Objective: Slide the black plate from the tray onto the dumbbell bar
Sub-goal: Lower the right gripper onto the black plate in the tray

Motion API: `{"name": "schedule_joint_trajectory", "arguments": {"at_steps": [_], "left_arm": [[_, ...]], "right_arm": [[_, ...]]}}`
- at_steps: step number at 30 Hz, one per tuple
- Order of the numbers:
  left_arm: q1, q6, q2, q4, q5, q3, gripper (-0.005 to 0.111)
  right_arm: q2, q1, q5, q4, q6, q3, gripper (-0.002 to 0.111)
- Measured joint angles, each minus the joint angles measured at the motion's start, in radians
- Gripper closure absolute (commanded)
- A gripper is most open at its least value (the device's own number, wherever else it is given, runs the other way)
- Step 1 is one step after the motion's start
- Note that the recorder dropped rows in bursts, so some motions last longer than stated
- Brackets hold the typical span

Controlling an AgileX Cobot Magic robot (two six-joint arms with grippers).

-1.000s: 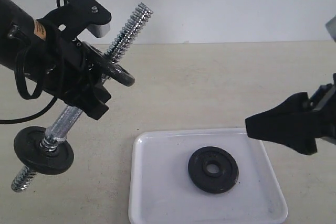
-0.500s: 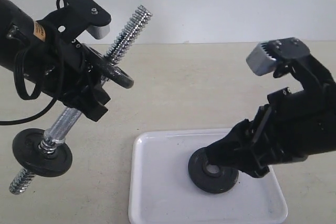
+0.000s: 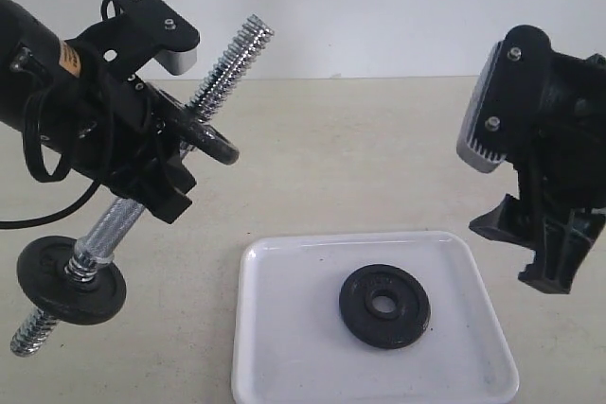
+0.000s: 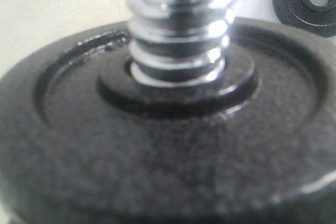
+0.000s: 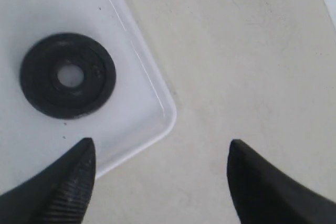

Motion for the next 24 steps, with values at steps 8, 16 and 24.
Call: {"name": "schedule_joint_trajectory", "arguments": {"at_steps": [8,16,24], "left_arm": [[0.0,-0.004,0.0,-0.002,0.0,0.0,0.102],[0.0,-0.008,0.0,-0.022,0.0,0.0,0.102],[0.0,-0.008,0.0,-0.044,0.0,0.0,0.102]], "right_arm": [[0.135,0.045,0.137,-0.335,0.02,-0.001,0.057],[0.262,0.069,0.287,-0.545,0.584,-0.001,0.081],[0.263,0.07,0.305,-0.29,0.87,-0.001,0.081]]}}
